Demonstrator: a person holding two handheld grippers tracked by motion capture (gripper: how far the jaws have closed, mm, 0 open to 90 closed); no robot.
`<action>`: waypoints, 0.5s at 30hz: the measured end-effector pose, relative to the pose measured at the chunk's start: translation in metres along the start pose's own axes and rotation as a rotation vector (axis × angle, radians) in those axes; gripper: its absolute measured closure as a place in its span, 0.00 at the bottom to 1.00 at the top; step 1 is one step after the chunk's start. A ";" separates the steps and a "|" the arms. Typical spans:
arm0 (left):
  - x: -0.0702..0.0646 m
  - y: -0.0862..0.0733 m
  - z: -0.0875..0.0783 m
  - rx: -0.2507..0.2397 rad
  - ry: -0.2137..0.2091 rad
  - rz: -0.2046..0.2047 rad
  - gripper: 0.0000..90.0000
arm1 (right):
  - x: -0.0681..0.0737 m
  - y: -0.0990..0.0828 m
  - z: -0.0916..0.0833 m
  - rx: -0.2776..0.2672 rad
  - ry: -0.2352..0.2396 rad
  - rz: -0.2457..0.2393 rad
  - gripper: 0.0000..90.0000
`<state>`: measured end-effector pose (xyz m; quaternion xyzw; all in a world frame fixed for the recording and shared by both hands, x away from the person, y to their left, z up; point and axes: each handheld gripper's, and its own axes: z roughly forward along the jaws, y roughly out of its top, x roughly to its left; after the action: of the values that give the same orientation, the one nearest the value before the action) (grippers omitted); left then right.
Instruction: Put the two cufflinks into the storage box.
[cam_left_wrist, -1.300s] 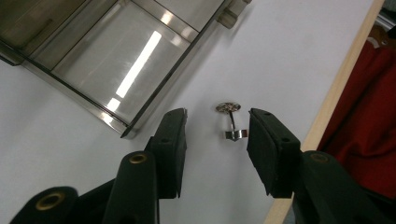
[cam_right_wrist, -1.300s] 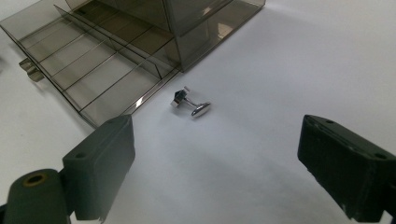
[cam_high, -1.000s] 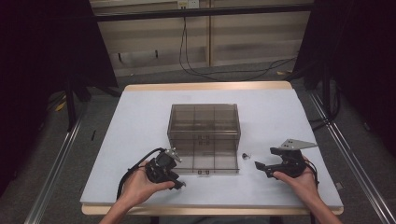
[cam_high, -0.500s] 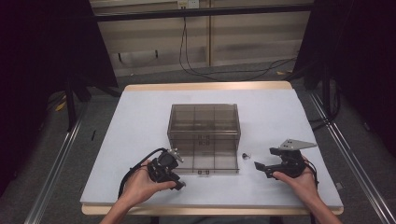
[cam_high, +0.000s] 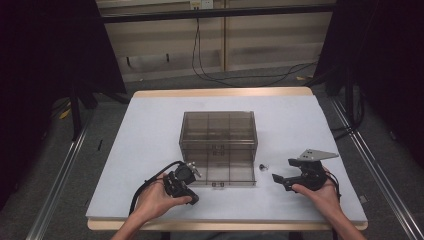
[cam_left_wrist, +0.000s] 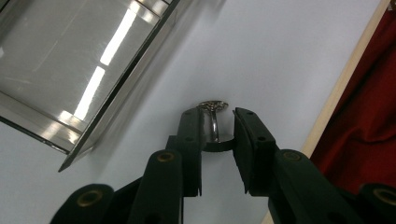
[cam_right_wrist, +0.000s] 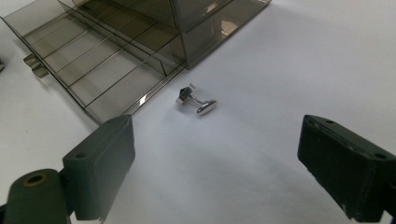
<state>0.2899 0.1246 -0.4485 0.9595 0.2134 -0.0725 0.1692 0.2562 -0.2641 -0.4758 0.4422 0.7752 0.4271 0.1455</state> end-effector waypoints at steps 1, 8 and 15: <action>0.000 0.000 0.000 -0.002 -0.005 0.001 0.80 | 0.000 0.000 0.000 -0.001 0.002 -0.001 0.12; 0.000 0.000 0.001 0.005 0.000 0.000 0.81 | 0.000 0.000 0.001 -0.001 0.005 -0.002 0.11; 0.001 -0.008 0.000 -0.057 -0.007 -0.003 0.81 | 0.000 0.000 0.000 0.001 0.008 0.000 0.11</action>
<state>0.2873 0.1321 -0.4516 0.9537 0.2161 -0.0698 0.1970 0.2565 -0.2640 -0.4760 0.4406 0.7759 0.4284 0.1423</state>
